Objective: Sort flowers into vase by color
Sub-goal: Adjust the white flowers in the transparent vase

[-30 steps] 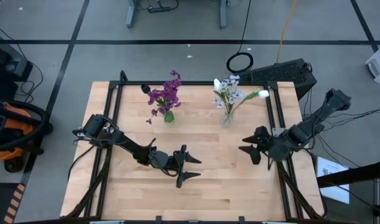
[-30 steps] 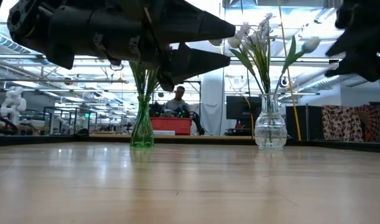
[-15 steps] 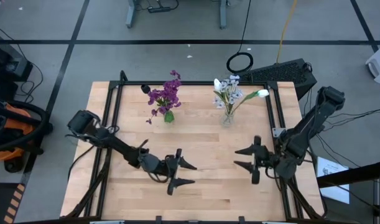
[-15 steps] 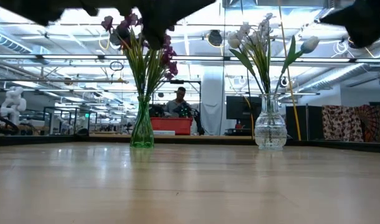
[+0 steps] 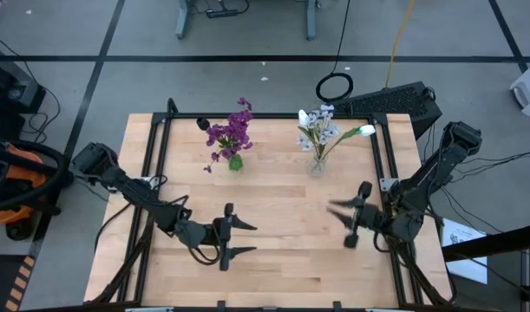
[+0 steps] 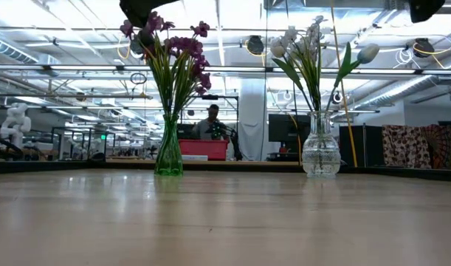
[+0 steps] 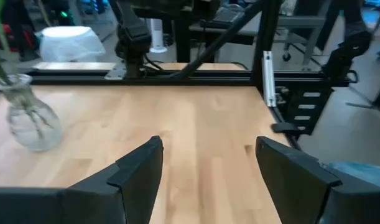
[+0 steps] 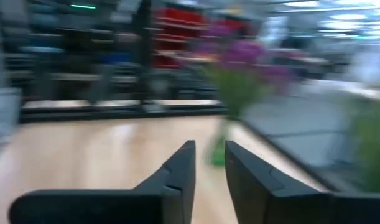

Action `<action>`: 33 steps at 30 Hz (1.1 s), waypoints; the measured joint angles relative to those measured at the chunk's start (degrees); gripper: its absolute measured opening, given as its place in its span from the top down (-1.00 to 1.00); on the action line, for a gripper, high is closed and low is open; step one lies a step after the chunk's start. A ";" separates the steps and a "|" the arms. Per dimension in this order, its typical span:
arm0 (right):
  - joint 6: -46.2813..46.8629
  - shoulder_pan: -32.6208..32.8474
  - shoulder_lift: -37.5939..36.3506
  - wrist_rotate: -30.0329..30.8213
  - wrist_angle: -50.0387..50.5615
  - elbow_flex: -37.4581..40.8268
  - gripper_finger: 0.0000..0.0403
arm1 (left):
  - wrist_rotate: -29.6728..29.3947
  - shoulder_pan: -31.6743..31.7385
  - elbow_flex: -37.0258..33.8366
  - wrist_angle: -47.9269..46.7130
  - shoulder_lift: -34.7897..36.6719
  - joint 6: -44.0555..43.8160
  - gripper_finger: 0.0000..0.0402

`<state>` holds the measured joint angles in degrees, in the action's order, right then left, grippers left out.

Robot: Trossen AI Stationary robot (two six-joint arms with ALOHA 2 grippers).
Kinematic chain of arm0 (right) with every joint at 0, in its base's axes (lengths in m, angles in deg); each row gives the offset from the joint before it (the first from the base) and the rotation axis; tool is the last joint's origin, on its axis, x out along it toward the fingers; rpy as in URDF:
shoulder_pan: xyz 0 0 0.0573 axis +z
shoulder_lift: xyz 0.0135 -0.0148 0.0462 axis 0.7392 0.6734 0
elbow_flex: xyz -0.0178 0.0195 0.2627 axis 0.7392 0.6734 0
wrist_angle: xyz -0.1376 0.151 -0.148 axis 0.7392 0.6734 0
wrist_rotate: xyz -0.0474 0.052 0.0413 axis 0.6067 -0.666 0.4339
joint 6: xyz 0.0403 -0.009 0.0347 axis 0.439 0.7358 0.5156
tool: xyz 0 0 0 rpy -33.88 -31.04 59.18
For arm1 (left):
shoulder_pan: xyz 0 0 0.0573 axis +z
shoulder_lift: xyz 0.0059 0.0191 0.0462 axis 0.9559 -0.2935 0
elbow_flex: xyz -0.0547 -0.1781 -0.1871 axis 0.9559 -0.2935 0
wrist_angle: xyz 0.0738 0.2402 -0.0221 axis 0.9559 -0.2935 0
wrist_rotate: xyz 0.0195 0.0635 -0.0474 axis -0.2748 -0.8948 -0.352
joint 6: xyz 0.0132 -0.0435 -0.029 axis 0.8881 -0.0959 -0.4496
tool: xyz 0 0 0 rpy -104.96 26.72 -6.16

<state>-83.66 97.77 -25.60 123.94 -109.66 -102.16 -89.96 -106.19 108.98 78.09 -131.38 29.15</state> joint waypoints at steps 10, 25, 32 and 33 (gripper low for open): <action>5.69 -13.82 3.28 14.95 5.29 0.00 0.68 | -1.86 4.67 0.00 -0.65 0.02 0.98 -0.30; -2.10 -37.27 4.01 1.13 2.88 -0.02 0.22 | -0.31 7.04 0.00 -1.25 0.02 2.06 -0.30; -4.95 -41.66 4.00 -1.12 0.24 -0.02 0.50 | -0.26 6.99 -0.02 -1.27 0.00 2.88 -0.30; -5.78 -41.91 4.00 -1.10 -0.73 -0.02 0.56 | -0.24 7.00 -0.02 -1.39 0.00 2.88 -0.30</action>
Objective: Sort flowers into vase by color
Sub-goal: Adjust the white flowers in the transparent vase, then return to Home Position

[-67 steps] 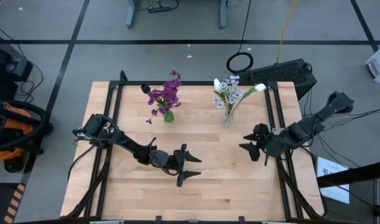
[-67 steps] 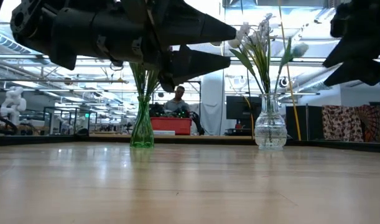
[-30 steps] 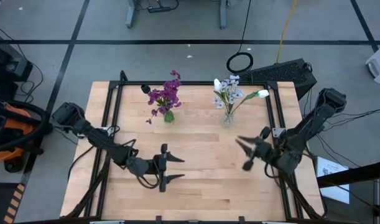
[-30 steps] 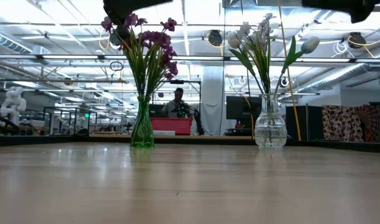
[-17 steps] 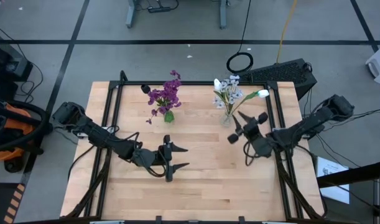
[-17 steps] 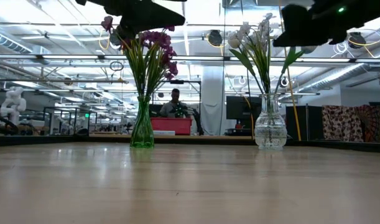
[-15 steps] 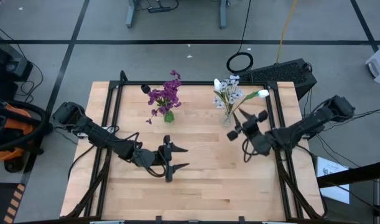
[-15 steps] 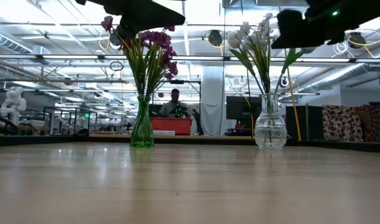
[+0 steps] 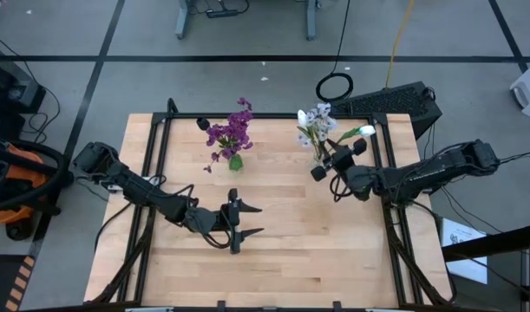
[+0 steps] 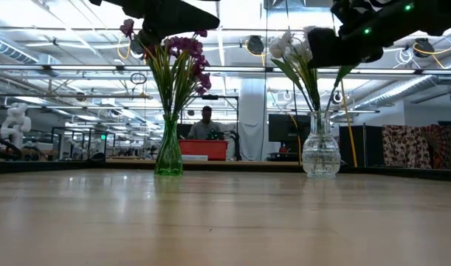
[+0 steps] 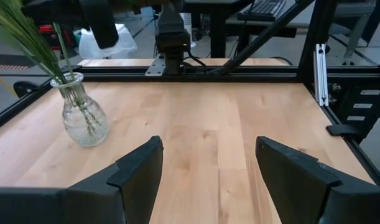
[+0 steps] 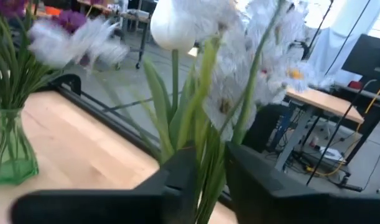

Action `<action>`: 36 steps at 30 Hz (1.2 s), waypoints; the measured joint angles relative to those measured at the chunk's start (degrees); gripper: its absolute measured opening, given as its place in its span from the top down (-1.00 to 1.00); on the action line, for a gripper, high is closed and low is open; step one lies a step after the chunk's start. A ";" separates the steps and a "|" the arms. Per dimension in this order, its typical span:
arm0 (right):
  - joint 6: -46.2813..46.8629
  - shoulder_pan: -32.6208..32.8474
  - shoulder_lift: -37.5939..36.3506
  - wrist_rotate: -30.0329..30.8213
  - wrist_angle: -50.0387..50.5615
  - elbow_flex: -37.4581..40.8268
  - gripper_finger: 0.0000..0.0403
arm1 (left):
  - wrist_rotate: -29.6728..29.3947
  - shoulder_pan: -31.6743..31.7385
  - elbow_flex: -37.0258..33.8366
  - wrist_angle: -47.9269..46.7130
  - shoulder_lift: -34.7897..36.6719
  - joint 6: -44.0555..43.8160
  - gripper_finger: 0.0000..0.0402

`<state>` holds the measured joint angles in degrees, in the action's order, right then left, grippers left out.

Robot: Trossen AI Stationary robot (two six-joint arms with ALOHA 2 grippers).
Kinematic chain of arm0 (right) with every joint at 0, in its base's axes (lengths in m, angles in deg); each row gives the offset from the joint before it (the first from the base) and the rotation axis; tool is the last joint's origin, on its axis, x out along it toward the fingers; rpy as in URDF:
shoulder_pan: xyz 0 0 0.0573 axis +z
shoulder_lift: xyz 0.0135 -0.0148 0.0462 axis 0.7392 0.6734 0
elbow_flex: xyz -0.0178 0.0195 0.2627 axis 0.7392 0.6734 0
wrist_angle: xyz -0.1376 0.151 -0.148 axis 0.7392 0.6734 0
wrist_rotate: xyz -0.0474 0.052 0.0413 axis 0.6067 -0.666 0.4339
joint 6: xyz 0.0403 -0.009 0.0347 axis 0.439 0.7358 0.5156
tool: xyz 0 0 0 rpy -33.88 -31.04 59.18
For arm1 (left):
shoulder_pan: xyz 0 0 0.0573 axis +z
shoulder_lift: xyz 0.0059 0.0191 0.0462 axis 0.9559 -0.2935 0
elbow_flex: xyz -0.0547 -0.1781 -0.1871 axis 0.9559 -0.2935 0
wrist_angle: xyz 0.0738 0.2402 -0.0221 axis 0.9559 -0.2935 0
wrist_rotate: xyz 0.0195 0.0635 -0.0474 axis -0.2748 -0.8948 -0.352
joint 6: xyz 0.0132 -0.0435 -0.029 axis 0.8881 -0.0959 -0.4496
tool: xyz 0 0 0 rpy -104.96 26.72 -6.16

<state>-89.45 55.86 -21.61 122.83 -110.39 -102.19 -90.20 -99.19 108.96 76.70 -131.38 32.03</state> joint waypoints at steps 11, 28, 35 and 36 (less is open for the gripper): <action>-5.94 -0.04 -0.25 5.26 -5.41 0.00 0.98 | 0.17 0.00 -0.07 -2.18 -0.02 -0.02 -0.30; -6.94 5.06 -2.25 9.71 -5.54 0.00 0.93 | 0.17 -0.02 -0.07 -2.92 -0.02 -0.02 -0.30; -2.94 6.20 -2.25 8.55 -2.06 -0.02 0.76 | 0.17 -0.02 -0.07 -2.92 -0.02 -0.66 -0.30; -2.41 6.43 -2.25 8.62 -1.66 -0.02 0.73 | 0.27 -0.02 -0.07 -2.92 -0.02 -0.87 -0.30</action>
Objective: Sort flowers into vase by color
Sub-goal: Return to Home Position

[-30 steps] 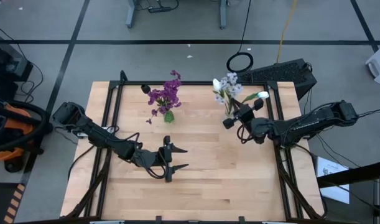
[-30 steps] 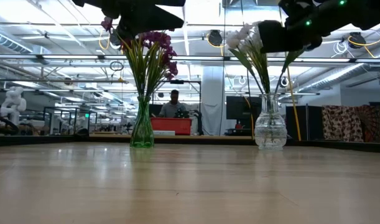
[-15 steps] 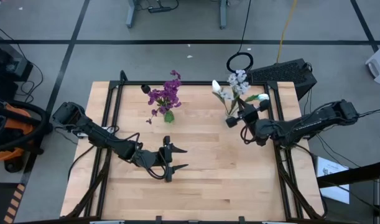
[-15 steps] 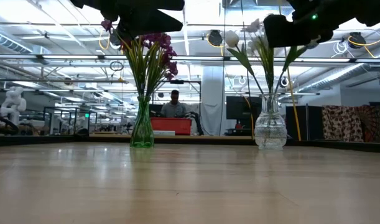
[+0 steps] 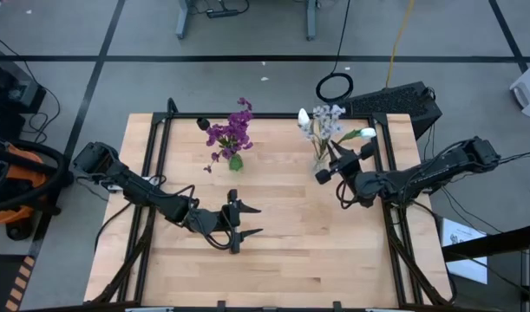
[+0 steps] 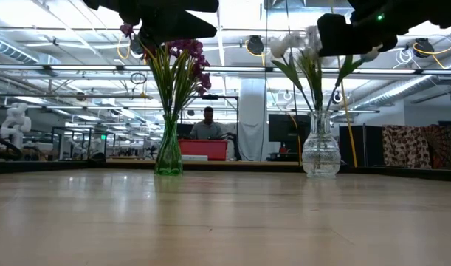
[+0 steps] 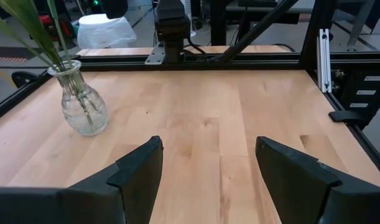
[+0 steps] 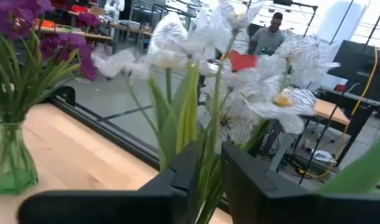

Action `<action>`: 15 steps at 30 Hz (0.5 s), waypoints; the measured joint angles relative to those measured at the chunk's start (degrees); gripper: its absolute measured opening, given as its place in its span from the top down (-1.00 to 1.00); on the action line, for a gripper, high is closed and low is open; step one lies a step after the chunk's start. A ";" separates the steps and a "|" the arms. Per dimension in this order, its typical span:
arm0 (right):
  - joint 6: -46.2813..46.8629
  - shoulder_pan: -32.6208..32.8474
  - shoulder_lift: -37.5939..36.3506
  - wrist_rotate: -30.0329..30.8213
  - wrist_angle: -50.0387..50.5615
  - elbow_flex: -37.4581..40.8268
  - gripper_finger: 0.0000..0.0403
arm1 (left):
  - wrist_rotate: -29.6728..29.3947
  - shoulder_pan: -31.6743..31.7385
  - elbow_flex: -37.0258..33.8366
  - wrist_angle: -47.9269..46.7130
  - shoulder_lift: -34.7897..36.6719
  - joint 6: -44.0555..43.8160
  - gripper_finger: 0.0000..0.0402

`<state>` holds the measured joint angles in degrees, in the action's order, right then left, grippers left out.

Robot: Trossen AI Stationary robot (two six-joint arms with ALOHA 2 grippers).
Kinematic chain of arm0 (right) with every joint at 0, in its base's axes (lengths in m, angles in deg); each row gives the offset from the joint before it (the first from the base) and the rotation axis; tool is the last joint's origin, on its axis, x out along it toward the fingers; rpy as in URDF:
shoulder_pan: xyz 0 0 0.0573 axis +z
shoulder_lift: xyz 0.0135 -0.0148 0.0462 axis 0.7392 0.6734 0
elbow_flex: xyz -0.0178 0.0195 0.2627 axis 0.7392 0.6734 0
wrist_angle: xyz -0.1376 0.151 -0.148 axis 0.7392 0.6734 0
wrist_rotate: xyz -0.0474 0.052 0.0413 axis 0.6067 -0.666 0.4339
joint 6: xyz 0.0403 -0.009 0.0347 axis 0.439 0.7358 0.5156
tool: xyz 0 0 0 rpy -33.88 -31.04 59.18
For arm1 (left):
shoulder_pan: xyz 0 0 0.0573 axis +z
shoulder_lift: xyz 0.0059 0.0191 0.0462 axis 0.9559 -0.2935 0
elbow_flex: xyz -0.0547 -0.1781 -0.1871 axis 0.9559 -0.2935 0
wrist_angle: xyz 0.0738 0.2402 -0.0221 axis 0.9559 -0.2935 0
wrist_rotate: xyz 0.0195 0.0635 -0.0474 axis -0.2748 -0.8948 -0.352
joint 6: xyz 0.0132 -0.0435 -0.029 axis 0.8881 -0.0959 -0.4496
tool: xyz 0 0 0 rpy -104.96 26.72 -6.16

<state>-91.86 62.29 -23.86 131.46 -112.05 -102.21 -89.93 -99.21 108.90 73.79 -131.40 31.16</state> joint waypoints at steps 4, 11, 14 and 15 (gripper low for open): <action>1.58 1.15 0.00 0.08 0.25 0.00 0.59 | 0.44 -0.09 0.00 -0.08 0.00 -0.04 -0.30; 0.28 5.33 -1.36 0.34 0.19 0.00 0.34 | 0.51 -0.09 0.00 -0.18 0.00 -0.04 -0.30; -2.36 8.75 -2.81 1.27 0.23 0.00 0.26 | 0.53 -0.09 0.00 -0.21 0.00 -0.04 -0.30; -3.30 10.23 -3.46 1.75 0.23 0.00 0.24 | 0.51 -0.09 0.00 -0.22 0.00 -0.04 -0.30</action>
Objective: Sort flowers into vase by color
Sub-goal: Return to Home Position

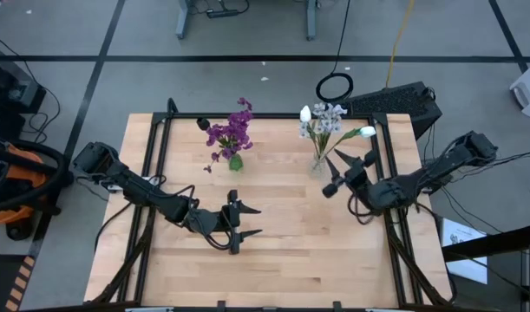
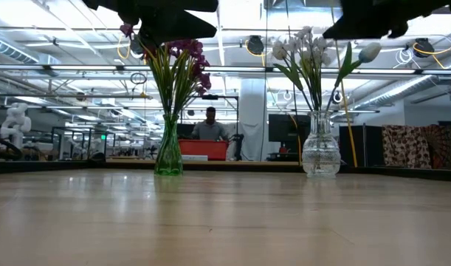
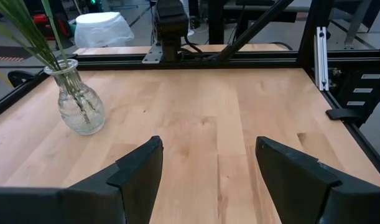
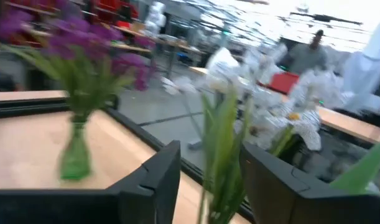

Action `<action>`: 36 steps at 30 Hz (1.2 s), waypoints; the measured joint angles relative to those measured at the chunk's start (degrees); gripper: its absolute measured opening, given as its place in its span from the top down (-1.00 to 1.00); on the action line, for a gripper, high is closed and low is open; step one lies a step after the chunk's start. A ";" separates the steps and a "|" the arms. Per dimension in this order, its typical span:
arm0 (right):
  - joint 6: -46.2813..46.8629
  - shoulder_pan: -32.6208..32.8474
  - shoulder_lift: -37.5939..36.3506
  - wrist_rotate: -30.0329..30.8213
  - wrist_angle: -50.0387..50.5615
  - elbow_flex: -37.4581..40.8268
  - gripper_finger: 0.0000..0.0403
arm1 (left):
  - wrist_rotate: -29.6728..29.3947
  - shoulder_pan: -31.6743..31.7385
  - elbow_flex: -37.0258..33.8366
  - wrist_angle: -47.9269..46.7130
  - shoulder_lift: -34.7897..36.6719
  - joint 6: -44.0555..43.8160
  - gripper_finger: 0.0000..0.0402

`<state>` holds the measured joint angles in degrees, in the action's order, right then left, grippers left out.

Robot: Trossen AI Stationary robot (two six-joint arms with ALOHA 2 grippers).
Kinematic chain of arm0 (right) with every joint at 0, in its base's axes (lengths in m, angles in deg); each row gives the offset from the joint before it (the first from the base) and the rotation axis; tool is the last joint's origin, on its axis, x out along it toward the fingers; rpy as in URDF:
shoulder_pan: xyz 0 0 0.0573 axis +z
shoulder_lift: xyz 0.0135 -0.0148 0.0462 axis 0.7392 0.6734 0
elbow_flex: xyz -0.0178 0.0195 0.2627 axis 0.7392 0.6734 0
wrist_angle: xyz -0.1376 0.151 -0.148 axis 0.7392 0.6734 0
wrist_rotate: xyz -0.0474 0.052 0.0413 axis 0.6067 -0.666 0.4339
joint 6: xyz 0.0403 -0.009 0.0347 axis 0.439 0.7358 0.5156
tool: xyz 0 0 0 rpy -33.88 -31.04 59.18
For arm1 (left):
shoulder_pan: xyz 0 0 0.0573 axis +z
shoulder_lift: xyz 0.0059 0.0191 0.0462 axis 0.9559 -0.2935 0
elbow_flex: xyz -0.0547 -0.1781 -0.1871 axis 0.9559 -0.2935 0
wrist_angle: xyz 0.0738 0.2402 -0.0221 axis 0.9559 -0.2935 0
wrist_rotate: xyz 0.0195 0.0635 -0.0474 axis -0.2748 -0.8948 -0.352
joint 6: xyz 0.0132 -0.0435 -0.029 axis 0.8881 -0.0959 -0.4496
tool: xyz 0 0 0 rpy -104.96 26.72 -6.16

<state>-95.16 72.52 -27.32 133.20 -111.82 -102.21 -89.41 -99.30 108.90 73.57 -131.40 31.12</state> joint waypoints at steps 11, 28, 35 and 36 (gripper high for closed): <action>7.69 19.12 -6.84 -8.08 9.71 0.00 0.26 | 0.02 0.80 0.00 -0.13 0.00 0.39 -0.30; 41.18 22.83 7.67 -21.20 26.73 0.00 0.60 | 0.04 1.11 -0.13 0.15 -2.45 -6.73 -0.30; 37.20 21.44 14.11 -24.65 16.79 0.00 0.92 | 1.15 -0.49 -0.29 5.97 -6.16 -5.82 0.06; 35.21 21.15 14.44 -26.33 14.90 0.00 0.96 | 1.34 -0.85 -0.26 6.01 -6.34 -4.97 0.15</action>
<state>-59.95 93.67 -12.89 106.88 -96.92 -102.21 -88.08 -100.15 108.63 79.57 -137.74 26.15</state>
